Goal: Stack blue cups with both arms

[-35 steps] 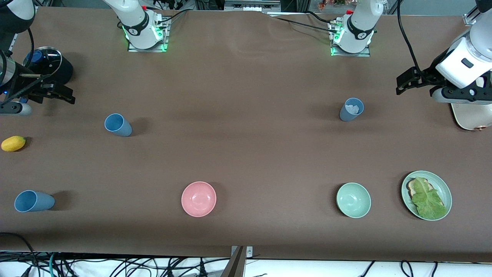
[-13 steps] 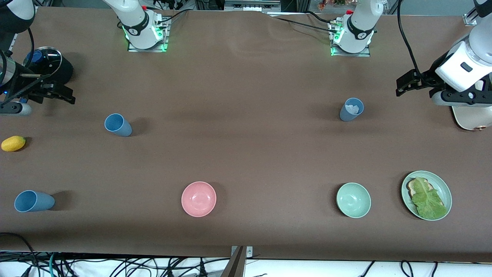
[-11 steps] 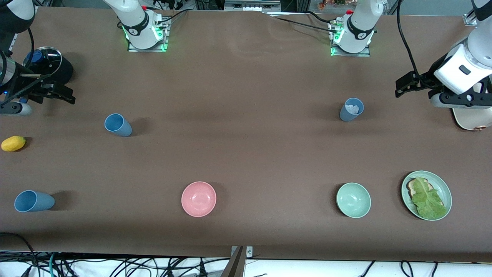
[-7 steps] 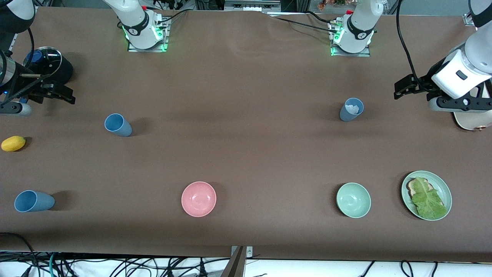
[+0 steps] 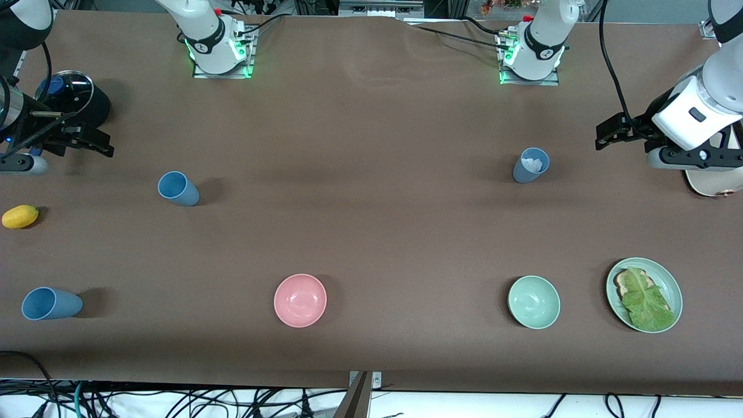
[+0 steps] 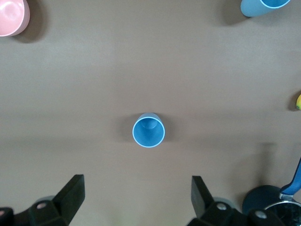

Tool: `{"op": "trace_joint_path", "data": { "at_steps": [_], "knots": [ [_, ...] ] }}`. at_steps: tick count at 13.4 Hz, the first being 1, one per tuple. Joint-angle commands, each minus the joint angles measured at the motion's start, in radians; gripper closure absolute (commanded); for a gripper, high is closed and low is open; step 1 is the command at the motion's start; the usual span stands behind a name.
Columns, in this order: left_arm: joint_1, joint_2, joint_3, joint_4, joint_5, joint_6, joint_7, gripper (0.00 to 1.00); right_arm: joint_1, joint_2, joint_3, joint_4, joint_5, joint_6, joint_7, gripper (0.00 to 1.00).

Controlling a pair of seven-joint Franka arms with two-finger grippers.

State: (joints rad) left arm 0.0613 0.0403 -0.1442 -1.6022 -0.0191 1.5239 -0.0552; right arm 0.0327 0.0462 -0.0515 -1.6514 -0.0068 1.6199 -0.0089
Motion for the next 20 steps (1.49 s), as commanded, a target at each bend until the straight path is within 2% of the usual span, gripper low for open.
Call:
{"op": "trace_joint_path", "data": {
  "at_steps": [1,20],
  "knots": [
    [0.008,0.004,-0.003,0.013,0.011,-0.018,0.02,0.0,-0.007,-0.005,0.006,-0.004,0.014,0.005,0.0,0.0],
    [0.015,0.003,-0.001,-0.001,0.011,-0.045,0.02,0.0,-0.007,-0.005,0.006,-0.004,0.014,0.005,0.0,0.0]
  ]
}}
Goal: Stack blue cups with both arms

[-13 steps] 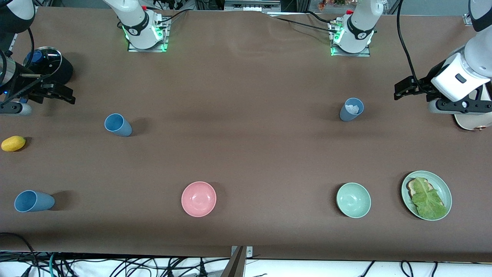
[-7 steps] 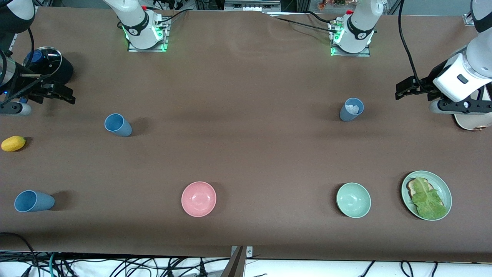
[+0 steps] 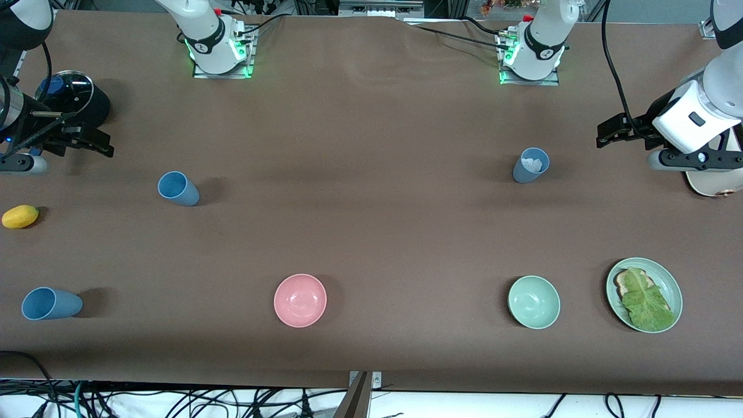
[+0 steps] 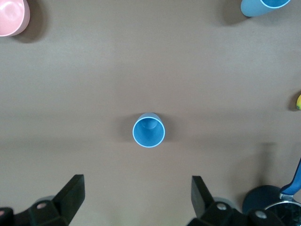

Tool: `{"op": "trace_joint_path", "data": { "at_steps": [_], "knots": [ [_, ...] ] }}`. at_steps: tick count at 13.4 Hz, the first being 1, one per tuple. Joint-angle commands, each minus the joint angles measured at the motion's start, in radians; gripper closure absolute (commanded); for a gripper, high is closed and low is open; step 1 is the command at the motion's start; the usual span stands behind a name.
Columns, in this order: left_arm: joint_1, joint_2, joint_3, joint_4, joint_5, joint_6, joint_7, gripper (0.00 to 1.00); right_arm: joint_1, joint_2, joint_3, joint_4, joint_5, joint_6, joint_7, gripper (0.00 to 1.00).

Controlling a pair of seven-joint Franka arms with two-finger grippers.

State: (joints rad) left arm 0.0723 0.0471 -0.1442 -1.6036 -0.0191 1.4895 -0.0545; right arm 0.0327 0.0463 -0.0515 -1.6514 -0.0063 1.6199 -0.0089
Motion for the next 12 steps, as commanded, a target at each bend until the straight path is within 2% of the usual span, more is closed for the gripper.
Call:
{"op": "trace_joint_path", "data": {
  "at_steps": [1,5,7,10,11,12],
  "knots": [
    [0.004,-0.004,-0.002,0.001,0.011,-0.011,0.019,0.0,-0.007,-0.005,0.006,-0.004,0.014,0.003,0.0,0.0],
    [0.003,-0.012,-0.003,-0.019,0.011,-0.009,0.021,0.01,-0.007,-0.005,0.006,-0.004,0.014,0.005,0.0,0.0],
    [0.006,-0.015,-0.003,-0.064,0.001,-0.002,0.022,0.06,-0.007,-0.005,0.006,-0.004,0.014,0.005,0.0,0.0],
    [0.007,-0.03,-0.006,-0.104,-0.018,-0.003,0.024,0.05,-0.007,-0.005,0.006,-0.004,0.014,0.005,0.0,0.0],
    [0.029,-0.026,-0.006,-0.14,-0.019,0.012,0.05,0.05,-0.007,-0.005,0.006,-0.004,0.014,0.003,0.0,0.0],
    [0.044,-0.027,-0.006,-0.206,-0.024,0.087,0.095,0.05,-0.007,-0.005,0.006,-0.004,0.014,0.005,0.0,0.0]
  ]
}}
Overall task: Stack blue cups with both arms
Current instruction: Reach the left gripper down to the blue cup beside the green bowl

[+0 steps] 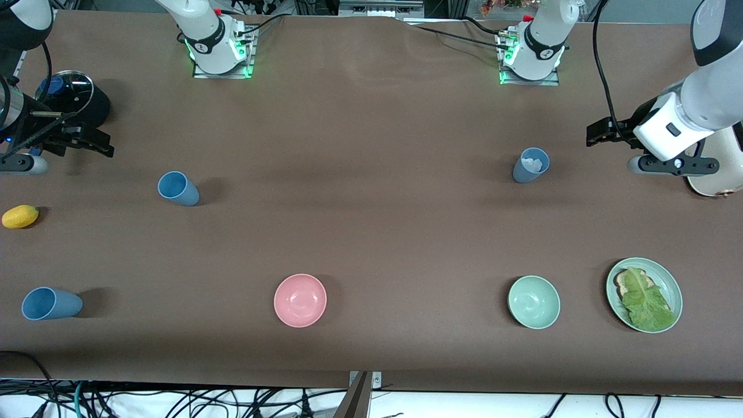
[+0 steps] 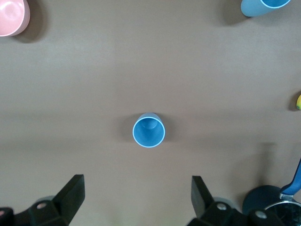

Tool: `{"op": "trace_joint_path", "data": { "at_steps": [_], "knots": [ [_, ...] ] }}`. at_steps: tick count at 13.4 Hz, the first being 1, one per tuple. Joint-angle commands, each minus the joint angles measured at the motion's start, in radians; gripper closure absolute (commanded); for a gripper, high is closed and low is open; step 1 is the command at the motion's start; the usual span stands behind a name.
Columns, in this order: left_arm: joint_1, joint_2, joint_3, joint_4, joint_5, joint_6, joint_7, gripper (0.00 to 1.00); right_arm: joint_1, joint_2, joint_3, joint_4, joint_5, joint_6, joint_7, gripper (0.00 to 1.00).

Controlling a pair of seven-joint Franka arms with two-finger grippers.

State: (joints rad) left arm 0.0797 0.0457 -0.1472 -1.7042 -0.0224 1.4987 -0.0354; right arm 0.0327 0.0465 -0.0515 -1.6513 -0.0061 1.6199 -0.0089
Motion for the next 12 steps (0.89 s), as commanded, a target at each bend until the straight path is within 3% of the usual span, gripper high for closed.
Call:
{"op": "trace_joint_path", "data": {
  "at_steps": [1,8,12],
  "knots": [
    [0.038,-0.032,-0.002,-0.171,-0.021,0.15,0.116,0.05,-0.007,-0.005,0.006,-0.004,0.014,0.003,0.001,0.0],
    [0.071,-0.119,-0.034,-0.584,-0.024,0.553,0.187,0.06,-0.007,-0.001,0.006,-0.004,0.014,0.002,0.001,0.0],
    [0.061,-0.08,-0.038,-0.702,-0.024,0.739,0.221,0.06,-0.007,0.0,0.004,-0.004,0.014,-0.003,0.001,0.0]
  ]
}}
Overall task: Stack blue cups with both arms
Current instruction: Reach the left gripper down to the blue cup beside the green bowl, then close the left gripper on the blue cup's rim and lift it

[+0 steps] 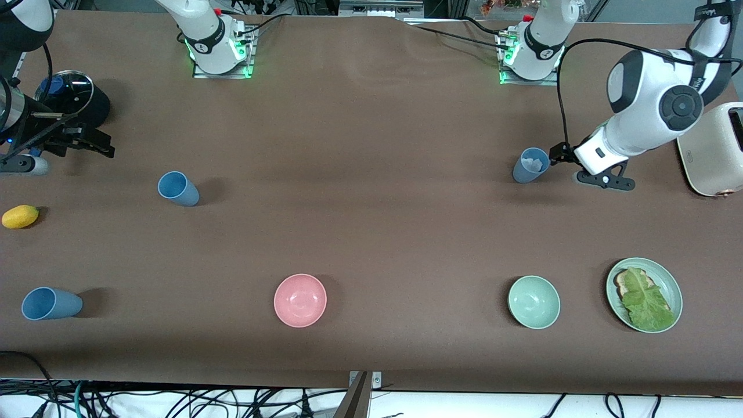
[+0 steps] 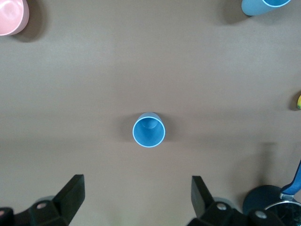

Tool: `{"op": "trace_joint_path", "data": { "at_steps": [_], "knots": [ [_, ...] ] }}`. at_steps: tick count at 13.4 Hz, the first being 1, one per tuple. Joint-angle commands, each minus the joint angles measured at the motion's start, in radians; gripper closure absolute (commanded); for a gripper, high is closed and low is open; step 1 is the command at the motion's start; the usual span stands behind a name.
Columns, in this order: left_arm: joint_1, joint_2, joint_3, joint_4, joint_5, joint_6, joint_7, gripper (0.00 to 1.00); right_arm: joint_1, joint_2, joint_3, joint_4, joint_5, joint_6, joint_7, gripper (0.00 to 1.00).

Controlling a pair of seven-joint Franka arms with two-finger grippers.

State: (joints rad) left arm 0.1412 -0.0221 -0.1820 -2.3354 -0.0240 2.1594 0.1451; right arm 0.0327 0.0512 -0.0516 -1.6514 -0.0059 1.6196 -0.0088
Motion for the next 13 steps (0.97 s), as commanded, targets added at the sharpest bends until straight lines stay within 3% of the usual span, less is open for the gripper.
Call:
{"op": "trace_joint_path", "data": {
  "at_steps": [1,6,10,13],
  "knots": [
    [0.001,-0.006,-0.008,-0.106,-0.022,0.1,0.054,0.06,-0.007,-0.005,0.006,-0.004,0.014,-0.003,0.0,0.0],
    [0.001,-0.006,-0.014,-0.18,-0.02,0.115,0.091,0.15,-0.007,-0.005,0.006,-0.004,0.014,-0.001,0.0,0.0],
    [0.005,0.053,-0.036,-0.18,-0.022,0.242,0.091,0.18,-0.007,-0.005,0.006,-0.004,0.014,-0.001,0.0,0.0],
    [0.006,0.094,-0.036,-0.183,-0.022,0.264,0.093,0.7,-0.007,-0.005,0.004,-0.004,0.014,-0.001,0.0,0.0]
  ]
}}
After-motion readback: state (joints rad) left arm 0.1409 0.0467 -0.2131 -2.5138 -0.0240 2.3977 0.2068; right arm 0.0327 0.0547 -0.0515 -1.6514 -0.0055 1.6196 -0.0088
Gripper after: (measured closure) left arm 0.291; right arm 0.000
